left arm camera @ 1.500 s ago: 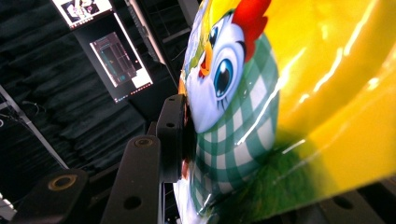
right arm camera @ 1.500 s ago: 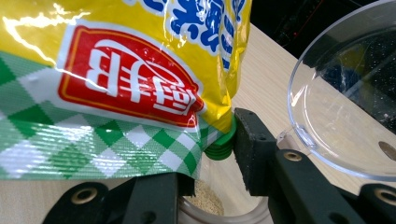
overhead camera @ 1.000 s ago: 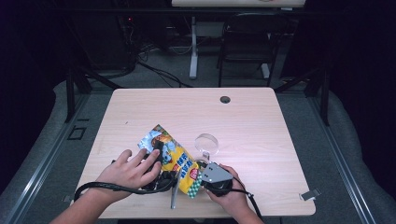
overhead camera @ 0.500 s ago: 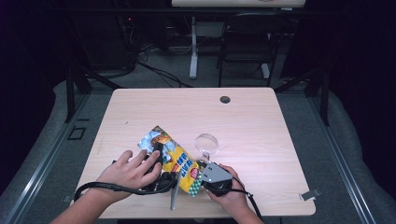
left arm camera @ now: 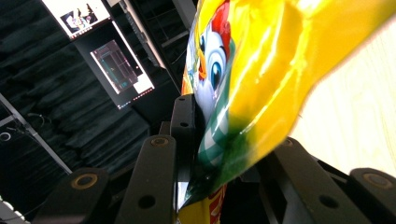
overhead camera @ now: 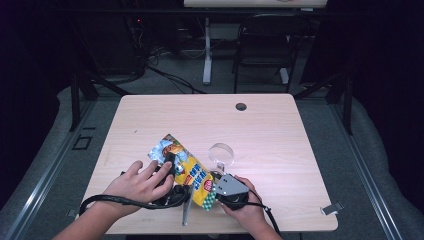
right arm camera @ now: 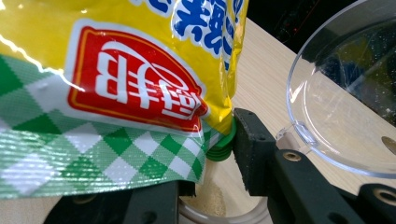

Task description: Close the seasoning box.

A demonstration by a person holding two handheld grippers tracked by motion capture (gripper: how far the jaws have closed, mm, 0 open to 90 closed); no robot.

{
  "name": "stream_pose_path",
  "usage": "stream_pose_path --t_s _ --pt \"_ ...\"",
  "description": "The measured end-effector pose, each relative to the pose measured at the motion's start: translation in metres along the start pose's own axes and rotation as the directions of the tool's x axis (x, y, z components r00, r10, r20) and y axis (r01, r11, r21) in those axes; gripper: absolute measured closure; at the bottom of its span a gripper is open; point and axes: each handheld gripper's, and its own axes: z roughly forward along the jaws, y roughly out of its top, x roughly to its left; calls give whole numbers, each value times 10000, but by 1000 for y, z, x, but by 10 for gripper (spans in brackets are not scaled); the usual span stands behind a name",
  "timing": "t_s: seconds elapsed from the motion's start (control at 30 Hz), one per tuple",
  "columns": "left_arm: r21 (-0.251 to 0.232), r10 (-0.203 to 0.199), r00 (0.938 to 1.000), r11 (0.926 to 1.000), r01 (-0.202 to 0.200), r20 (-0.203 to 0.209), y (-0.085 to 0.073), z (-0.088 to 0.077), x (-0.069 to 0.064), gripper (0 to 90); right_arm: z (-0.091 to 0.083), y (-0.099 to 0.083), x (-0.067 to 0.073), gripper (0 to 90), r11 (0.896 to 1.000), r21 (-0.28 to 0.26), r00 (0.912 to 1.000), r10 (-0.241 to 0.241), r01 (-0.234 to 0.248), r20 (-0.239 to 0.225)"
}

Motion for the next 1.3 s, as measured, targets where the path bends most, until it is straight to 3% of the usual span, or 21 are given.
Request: stream_pose_path --t_s 1.3 --pt "38 412 9990 9991 -411 -168 1 -4 6 759 -2 1 -1 706 9999 -116 9999 126 -127 -58"
